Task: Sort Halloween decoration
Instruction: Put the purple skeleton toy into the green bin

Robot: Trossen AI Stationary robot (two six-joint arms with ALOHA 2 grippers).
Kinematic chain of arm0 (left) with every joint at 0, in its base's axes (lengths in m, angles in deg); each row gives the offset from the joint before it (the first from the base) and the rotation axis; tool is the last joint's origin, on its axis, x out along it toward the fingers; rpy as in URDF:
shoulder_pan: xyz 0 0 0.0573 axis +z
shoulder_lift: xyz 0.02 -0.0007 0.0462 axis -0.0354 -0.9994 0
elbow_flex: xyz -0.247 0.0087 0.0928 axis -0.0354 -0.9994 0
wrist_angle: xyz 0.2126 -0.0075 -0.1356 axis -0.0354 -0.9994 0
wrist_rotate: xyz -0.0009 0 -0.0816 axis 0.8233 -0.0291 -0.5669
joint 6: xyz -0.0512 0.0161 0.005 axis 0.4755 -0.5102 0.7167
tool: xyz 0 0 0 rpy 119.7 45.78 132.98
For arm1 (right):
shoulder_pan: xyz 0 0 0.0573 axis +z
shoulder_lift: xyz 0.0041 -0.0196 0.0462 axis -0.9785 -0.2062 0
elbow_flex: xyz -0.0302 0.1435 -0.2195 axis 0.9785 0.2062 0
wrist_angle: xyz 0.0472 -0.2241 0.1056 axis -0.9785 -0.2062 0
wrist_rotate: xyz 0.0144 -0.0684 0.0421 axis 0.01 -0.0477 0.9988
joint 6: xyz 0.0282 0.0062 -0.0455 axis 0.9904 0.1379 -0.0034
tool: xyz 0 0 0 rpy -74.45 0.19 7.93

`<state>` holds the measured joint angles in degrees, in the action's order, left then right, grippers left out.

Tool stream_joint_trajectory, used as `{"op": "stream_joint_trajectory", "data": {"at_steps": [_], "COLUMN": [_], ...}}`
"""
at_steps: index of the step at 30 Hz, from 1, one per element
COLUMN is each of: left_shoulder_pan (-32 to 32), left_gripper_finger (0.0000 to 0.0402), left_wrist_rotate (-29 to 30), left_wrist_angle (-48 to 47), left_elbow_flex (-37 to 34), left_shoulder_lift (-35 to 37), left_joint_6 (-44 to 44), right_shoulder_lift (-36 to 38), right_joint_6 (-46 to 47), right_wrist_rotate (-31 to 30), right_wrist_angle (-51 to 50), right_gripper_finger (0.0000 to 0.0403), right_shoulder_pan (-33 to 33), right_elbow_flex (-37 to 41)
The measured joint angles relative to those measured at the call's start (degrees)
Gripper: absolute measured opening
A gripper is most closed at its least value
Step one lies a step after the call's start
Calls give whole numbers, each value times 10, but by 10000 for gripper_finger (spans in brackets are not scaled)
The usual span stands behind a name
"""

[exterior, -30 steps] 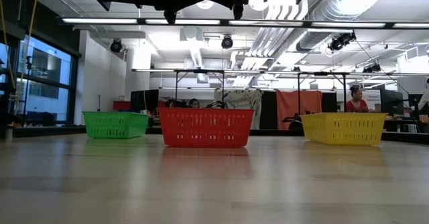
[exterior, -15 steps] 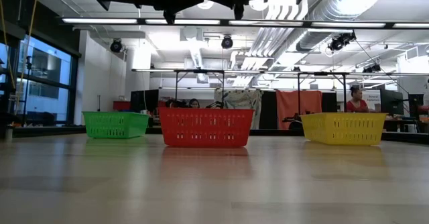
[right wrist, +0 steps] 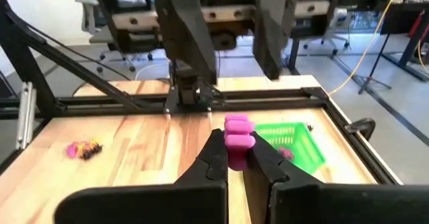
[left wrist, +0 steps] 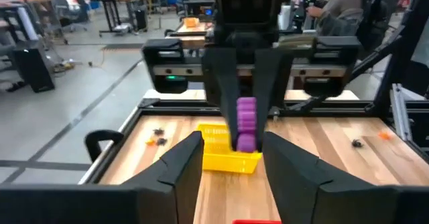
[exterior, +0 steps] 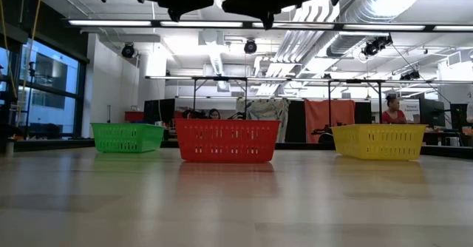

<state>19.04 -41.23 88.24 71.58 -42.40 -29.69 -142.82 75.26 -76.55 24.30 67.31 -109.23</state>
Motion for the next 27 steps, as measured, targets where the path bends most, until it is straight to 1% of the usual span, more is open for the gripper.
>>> {"op": "stream_joint_trajectory", "data": {"at_steps": [6, 12, 16, 18, 21, 25, 27], "left_shoulder_pan": [-1, -8, -9, -11, -13, -13, -13], "left_gripper_finger": [158, 169, 178, 180, 182, 182, 182], "left_wrist_rotate": [4, 4, 4, 4, 3, 3, 3], "left_wrist_angle": [4, -6, -74, -104, -118, -126, -150], "left_elbow_flex": [1, 29, 64, 82, 100, 118, 126], "left_shoulder_lift": [0, -18, -32, -40, -53, -67, -66], "left_joint_6": [-6, -7, -21, -33, -47, -43, -43], "right_shoulder_lift": [0, 0, 0, -6, -22, -44, -51], "right_joint_6": [10, 21, 21, 19, 0, -24, -31], "right_wrist_rotate": [-4, -5, -14, -23, -24, -24, -24], "right_wrist_angle": [0, -6, -23, -49, -89, -130, -142], "right_gripper_finger": [2, 1, 1, 1, 1, 1, 1], "right_shoulder_pan": [3, 3, 3, 3, 3, 3, 3], "right_elbow_flex": [0, 0, -4, -21, -52, -86, -96]}}
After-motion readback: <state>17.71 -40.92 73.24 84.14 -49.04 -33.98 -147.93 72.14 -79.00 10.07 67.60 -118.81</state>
